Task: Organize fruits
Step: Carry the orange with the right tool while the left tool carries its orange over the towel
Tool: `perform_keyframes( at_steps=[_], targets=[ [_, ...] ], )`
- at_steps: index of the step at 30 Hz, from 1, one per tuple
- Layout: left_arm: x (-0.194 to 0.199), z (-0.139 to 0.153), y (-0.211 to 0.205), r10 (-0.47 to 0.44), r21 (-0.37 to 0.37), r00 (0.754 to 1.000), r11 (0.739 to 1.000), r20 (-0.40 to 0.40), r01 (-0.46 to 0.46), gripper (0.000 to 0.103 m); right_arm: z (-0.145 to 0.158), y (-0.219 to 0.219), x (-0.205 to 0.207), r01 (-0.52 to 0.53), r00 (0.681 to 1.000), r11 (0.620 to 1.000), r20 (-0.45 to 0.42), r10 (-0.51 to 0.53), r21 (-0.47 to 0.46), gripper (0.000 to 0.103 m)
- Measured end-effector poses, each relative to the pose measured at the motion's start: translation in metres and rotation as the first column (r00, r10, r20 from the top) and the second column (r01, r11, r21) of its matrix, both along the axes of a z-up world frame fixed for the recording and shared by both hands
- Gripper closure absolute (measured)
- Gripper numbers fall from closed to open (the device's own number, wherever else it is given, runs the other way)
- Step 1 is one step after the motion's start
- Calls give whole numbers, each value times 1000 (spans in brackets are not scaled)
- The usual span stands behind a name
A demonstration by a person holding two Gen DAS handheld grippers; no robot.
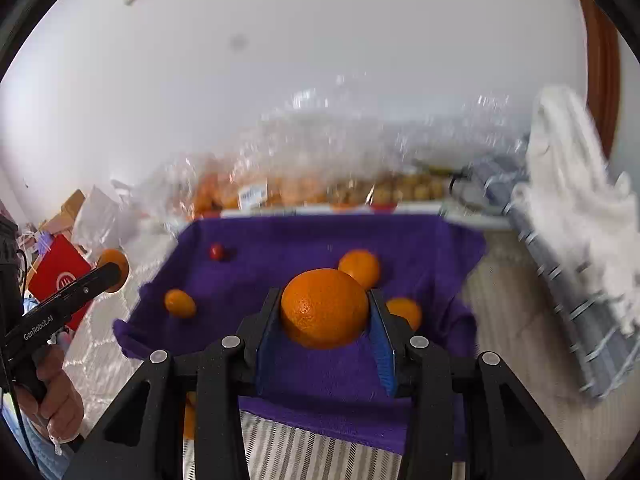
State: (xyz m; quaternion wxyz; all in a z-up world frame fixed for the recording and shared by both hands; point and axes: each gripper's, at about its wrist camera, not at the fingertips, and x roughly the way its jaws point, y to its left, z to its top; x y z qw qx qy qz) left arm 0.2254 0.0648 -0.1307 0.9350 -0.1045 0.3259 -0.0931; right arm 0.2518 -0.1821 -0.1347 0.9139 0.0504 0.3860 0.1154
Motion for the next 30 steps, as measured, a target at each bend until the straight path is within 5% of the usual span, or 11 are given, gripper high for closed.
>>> perform_keyframes(
  at_steps=[10,14,30],
  targets=[
    [17,-42,-4,-38,1,988,999,-149,39,64,-46,3,8,-7,994,1000,-111,4,-29,61],
    [22,-48,-10,-23,51,990,998,-142,31,64,-52,4,11,0,993,999,-121,-5,-44,61],
    [20,-44,-7,-16,12,992,1000,-124,18,64,-57,2,12,18,992,998,-122,-25,-53,61]
  ],
)
